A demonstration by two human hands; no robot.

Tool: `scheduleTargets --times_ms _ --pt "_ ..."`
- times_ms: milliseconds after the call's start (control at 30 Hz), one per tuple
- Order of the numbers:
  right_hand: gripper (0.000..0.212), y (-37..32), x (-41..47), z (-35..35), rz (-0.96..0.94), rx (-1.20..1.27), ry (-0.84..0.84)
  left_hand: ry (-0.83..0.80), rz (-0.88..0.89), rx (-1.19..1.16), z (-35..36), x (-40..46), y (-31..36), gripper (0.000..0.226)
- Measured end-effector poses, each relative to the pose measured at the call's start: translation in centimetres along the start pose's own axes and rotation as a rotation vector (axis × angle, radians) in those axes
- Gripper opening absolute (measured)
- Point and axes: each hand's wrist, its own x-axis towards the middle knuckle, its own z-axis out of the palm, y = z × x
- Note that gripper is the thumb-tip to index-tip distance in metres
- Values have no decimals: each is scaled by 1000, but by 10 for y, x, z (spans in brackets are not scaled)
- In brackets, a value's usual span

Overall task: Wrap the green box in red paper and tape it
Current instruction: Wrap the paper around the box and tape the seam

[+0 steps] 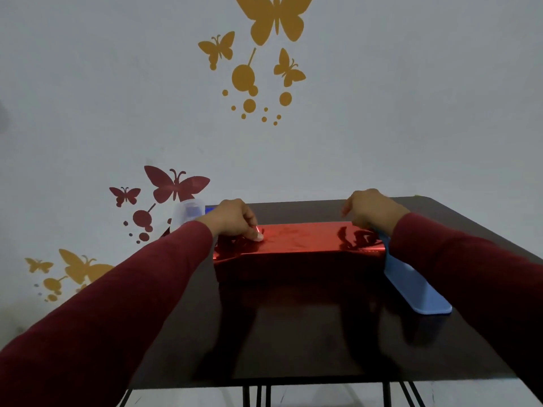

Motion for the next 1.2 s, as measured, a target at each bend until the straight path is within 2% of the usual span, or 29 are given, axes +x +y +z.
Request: scheduleTargets --times_ms 67,133,200,267,333,400,433,500,600,633,767,867,900,967,1000,1067,1133,1200 --pt "40 -8 6 1 -29 -23 124 29 -5 -23 1 4 -3 32" --pt "46 -23 10 3 -203 98 132 94 6 -41 2 8 -6 31" --pt "49 -41 10 8 -382 265 -39 160 16 -50 3 8 -6 29" --pt "40 -52 12 17 -467 282 -227 262 50 49 7 2 -5 27" --pt "31 -54 20 27 -469 231 -307 405 107 122 12 -10 2 14" --pt "32 -52 21 29 -461 213 -309 477 120 119 18 -24 13 7" --pt "34 -52 21 29 -448 209 -290 471 103 144 20 -31 19 6" --pt "36 -53 17 26 -416 186 -268 352 22 201 21 -40 25 10" --pt "35 -58 3 19 -352 123 -266 65 -100 78 26 -45 28 19" --pt "37 -62 -5 16 -320 102 -263 31 -118 43 28 -44 28 20" --pt "36 -75 -39 16 -179 110 -251 17 -102 113 29 -32 35 21" --pt "33 -87 -64 31 -120 359 -303 -40 -45 115 26 -25 46 33" --pt "23 -89 -74 31 -107 448 -333 -56 -24 82 25 -24 48 36" --pt "17 -87 -92 27 -90 485 -378 -80 21 44 26 -21 51 41" --pt "23 -82 -99 23 -97 442 -365 -95 51 37 29 -20 51 45" --pt "39 -64 -99 17 -193 205 -246 -126 113 31 33 -19 50 51" --pt "62 -42 -98 12 -303 -9 -165 -153 173 28 38 -20 50 52" --pt "78 -28 -96 14 -436 -90 -139 -164 221 -9 40 -23 52 52"
